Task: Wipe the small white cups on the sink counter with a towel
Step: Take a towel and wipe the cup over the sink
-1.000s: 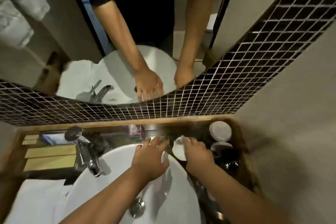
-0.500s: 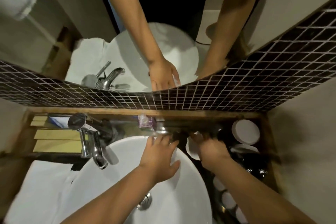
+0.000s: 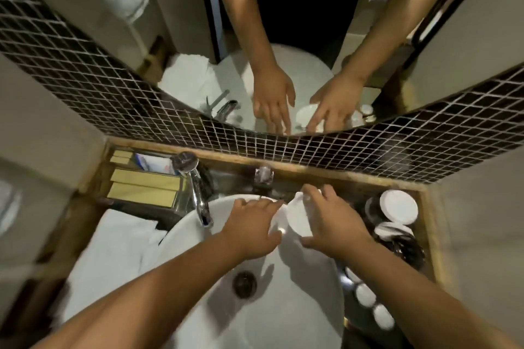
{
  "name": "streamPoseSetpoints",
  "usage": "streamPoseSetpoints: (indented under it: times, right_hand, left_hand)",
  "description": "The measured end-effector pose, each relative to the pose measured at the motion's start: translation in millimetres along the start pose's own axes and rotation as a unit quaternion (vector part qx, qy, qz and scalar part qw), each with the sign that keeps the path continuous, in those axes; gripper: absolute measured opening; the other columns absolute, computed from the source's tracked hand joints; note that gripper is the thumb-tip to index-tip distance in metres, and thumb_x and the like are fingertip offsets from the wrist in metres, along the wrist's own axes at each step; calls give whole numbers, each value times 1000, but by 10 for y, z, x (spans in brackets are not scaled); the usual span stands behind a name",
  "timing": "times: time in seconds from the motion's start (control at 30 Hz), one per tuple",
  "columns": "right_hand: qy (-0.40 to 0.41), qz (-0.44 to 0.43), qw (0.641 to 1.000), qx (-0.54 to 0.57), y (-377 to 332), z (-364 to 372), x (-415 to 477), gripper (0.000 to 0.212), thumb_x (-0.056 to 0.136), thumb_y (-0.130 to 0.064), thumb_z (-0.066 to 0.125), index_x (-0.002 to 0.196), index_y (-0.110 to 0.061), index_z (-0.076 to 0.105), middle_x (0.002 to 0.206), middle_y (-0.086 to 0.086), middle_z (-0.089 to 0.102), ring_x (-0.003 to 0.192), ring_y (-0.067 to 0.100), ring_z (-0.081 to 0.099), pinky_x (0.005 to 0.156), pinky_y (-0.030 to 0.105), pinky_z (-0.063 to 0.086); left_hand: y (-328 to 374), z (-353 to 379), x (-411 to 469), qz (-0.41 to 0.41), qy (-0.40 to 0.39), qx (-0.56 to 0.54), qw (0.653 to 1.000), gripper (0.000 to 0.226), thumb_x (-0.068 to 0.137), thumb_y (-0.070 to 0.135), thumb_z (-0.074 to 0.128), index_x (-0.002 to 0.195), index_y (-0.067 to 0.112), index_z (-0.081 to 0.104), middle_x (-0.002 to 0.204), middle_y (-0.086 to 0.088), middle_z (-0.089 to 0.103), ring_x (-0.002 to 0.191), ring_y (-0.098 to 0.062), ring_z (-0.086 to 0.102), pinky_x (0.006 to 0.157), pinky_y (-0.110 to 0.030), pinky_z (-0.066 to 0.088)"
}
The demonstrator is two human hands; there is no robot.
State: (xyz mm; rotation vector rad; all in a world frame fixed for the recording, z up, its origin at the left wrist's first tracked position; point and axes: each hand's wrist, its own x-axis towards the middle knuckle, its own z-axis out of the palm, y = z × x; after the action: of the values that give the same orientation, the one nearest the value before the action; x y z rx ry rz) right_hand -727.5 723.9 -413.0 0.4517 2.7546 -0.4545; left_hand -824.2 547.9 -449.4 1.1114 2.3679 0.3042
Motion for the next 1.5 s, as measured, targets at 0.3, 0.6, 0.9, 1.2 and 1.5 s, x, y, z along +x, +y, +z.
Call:
streamPoseSetpoints:
  times: [0.3,0.6,0.9,1.2,1.5]
  right_hand:
    - [-1,-59,985,-162,-1008,180,-372,92,67,-11,81,142,-23,29,126,7,50,85,28,65,59,41,60]
    - [-41,-97,951,-291,-1591,357,-426,81,77,2,66,144,-12,23,130,15,40,88,34,61,58,39,39]
    - [-64,-64,964,-252,-1760,472,-413,96,69,-26,82,146,-23,22,128,9,44,87,30,61,60,36,51]
    - [-113,-97,980,134,-2026,907,-296,110,53,-47,93,144,-38,31,128,-1,49,113,22,51,94,35,46]
    - [-192,-77,903,378,-2287,1339,-351,94,50,-45,98,126,-52,42,118,-42,43,109,-12,48,75,-1,42]
  left_hand:
    - [-729,215,-1303,-63,1,-74,995,46,89,44,56,133,31,53,138,7,55,125,-15,47,110,-37,32]
    - [-971,299,-1618,-72,38,-41,996,47,93,49,48,137,30,47,137,3,54,121,-21,49,104,-43,34]
    - [-1101,325,-1739,-77,68,-26,994,48,94,46,49,138,28,44,136,3,52,123,-20,46,106,-43,32]
    - [-1766,513,-1984,-209,227,-115,944,32,96,46,50,125,35,57,115,12,69,98,-7,62,91,-30,46]
    - [-2329,821,-2255,-295,113,49,947,54,94,54,39,143,31,40,147,-9,45,131,-32,42,101,-54,43]
